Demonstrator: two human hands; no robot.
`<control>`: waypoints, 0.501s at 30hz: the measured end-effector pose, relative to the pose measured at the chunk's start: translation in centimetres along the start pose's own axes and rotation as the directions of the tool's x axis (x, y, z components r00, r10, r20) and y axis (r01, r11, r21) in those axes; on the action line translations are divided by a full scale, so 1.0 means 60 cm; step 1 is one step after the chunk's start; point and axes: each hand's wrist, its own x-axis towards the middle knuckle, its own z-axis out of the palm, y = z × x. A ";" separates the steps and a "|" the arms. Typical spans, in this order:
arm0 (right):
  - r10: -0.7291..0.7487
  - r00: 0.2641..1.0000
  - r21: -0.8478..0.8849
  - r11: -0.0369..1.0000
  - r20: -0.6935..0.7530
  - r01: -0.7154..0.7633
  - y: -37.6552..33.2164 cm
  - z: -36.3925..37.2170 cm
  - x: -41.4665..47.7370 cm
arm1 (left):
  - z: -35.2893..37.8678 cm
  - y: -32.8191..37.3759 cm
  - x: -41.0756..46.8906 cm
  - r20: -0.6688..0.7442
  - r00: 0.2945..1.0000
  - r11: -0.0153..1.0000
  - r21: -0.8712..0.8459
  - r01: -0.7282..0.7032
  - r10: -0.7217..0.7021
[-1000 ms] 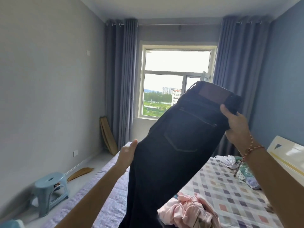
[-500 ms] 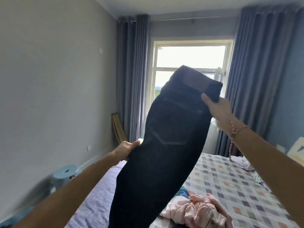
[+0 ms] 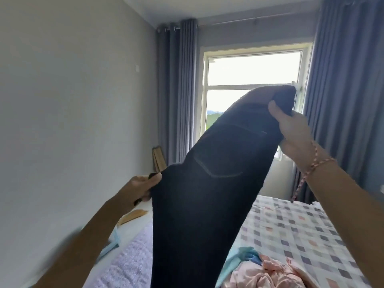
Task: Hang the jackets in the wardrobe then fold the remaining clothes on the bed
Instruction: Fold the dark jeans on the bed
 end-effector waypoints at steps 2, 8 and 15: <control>0.026 1.000 0.061 0.998 0.000 -0.026 0.022 -0.003 0.014 | -0.006 -0.021 0.007 0.072 0.997 0.999 0.035 0.003 -0.005; 0.308 0.951 0.249 0.923 -0.013 -0.295 0.150 0.066 0.062 | -0.012 -0.086 0.108 -0.233 0.957 0.982 -0.110 0.153 -0.175; 0.148 0.977 0.381 0.903 0.156 -0.198 0.100 0.120 0.145 | -0.047 -0.001 0.204 -0.356 0.932 0.987 -0.158 0.013 -0.069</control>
